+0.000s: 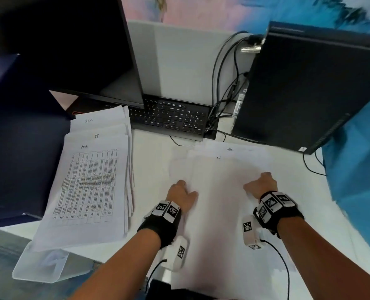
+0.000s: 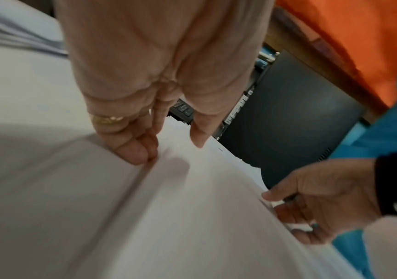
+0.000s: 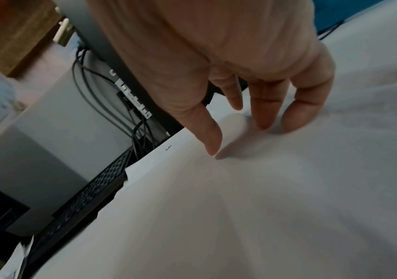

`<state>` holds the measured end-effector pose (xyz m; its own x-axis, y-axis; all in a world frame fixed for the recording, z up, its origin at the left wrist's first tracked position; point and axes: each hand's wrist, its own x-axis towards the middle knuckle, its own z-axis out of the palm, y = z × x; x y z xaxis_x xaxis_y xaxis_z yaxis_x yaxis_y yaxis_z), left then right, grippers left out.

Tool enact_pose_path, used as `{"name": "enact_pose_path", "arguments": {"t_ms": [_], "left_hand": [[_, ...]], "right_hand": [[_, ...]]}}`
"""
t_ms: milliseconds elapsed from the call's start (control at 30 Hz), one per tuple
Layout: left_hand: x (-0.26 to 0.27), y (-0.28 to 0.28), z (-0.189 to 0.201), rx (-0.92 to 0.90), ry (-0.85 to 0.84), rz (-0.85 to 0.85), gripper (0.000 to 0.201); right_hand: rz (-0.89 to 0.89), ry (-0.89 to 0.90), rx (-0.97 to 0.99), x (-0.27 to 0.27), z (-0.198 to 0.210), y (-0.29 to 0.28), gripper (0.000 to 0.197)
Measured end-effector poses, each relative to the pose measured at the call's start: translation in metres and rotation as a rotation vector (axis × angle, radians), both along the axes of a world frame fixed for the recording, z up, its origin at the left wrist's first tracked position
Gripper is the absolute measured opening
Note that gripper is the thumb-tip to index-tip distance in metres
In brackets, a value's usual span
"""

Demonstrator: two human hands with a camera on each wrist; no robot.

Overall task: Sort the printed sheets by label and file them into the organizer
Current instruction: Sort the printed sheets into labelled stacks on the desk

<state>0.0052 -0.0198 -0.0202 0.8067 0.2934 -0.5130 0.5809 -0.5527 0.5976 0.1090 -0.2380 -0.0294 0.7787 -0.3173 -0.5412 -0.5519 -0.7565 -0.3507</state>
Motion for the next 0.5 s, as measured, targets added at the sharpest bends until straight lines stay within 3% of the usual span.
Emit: {"name": "enact_pose_path", "arguments": {"t_ms": [67,133,267,300,367,400,500], "left_hand": [[0.001,-0.007,-0.004,-0.070,0.015,0.041,0.054],[0.001,-0.013,-0.008,-0.094,-0.016,-0.004,0.044],[-0.007,-0.024,-0.009,-0.154,-0.190,-0.112,0.027],[-0.010,-0.023,-0.010,-0.198,-0.214,-0.101,0.025],[-0.016,-0.017,-0.011,-0.309,-0.234,-0.029,0.019],[-0.018,-0.013,-0.012,-0.350,-0.248,0.008,0.017],[-0.021,-0.003,-0.014,-0.352,-0.278,0.076,0.018]], "right_hand": [[-0.006,-0.004,0.049,0.003,0.001,-0.008,0.067],[-0.002,-0.011,0.121,0.006,-0.001,-0.016,0.070],[-0.063,-0.005,0.354,0.007,-0.007,-0.032,0.079],[-0.067,-0.023,0.374,0.008,-0.009,-0.034,0.071],[-0.062,-0.110,0.383,0.007,-0.007,-0.035,0.033],[-0.068,-0.155,0.392,0.006,-0.005,-0.035,0.023],[-0.096,-0.268,0.461,0.007,-0.003,-0.032,0.029]]}}
